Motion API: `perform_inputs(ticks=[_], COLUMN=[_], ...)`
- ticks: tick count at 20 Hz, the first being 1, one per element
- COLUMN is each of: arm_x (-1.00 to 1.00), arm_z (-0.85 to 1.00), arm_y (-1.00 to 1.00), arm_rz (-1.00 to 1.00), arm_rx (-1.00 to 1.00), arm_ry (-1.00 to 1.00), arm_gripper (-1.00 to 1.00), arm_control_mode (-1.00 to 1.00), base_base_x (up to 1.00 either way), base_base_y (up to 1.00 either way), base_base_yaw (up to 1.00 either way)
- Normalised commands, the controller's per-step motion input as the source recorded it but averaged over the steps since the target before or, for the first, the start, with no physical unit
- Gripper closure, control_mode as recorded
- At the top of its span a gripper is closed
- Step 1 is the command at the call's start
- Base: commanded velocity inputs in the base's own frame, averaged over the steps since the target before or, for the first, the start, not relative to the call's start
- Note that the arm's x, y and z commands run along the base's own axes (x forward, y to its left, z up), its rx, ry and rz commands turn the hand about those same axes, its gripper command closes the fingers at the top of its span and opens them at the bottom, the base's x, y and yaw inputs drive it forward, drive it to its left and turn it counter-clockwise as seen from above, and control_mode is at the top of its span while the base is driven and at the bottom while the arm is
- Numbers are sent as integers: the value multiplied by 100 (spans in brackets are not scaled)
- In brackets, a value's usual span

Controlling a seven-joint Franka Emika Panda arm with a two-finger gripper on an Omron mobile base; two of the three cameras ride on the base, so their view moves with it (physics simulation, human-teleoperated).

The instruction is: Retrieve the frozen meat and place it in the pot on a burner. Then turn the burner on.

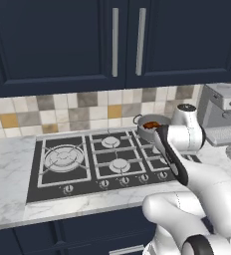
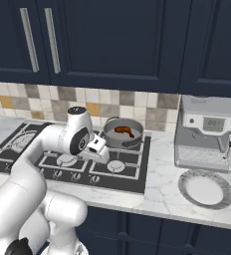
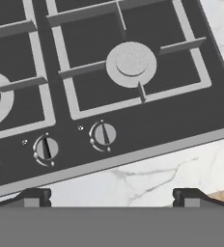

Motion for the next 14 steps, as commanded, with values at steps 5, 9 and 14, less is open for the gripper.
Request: perform_inputs(ticks=[5,9,14], arm_x=[-3,-1,0], arm_z=[0,0,0], arm_y=[31,20,19], arm_rz=[0,0,7], arm_rx=[0,0,0], arm_ry=[-1,-1,-2], arm_gripper=[-100,-100,-100], arm_control_mode=[-100,-100,-100], base_base_x=[0,0,0], base_base_y=[0,0,0], base_base_yaw=[0,0,0])
